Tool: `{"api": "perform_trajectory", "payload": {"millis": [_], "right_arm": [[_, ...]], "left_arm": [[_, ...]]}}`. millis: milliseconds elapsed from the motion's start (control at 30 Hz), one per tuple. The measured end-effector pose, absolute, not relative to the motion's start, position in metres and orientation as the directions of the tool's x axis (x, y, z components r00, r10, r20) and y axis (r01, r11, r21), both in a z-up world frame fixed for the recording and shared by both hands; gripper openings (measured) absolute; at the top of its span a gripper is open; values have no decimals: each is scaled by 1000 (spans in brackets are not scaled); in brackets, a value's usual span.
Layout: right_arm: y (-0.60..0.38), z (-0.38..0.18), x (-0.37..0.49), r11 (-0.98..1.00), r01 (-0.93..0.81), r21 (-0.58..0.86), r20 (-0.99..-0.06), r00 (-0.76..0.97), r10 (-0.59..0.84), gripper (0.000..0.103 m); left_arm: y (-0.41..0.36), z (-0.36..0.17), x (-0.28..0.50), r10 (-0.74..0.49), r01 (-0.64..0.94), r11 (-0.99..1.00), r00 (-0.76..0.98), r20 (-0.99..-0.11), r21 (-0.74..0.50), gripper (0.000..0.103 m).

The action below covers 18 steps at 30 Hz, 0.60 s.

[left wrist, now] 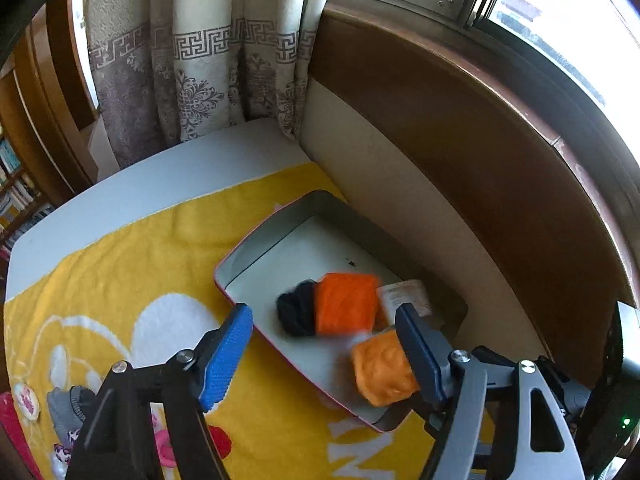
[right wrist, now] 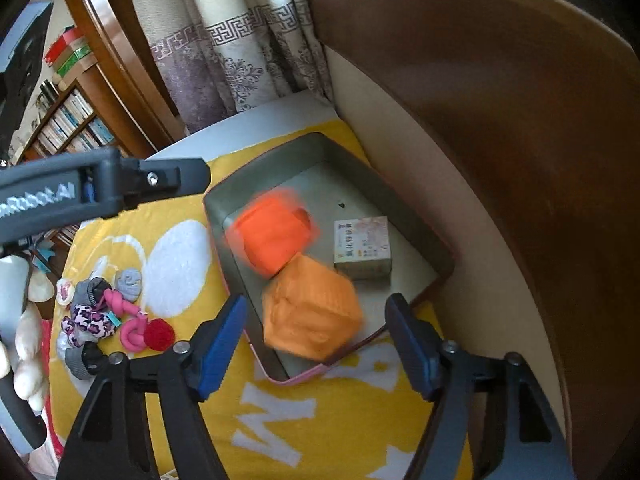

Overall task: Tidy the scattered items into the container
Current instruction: 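Carry both orange blocks to the tin and release them inside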

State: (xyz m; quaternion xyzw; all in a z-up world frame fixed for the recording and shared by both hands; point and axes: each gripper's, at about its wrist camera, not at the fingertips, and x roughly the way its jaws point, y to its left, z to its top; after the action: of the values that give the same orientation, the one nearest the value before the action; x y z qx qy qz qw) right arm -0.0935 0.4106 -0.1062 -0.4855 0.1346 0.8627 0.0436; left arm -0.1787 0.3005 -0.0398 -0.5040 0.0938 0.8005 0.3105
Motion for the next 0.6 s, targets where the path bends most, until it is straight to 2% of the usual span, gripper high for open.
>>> {"api": "perform_trajectory", "payload": {"millis": [600], "right_arm": [[382, -113, -97, -967, -169, 190, -859, -506, -80, 76]], "left_arm": [[251, -28, -173, 294, -528, -849, -432, -852, -25, 75]]}}
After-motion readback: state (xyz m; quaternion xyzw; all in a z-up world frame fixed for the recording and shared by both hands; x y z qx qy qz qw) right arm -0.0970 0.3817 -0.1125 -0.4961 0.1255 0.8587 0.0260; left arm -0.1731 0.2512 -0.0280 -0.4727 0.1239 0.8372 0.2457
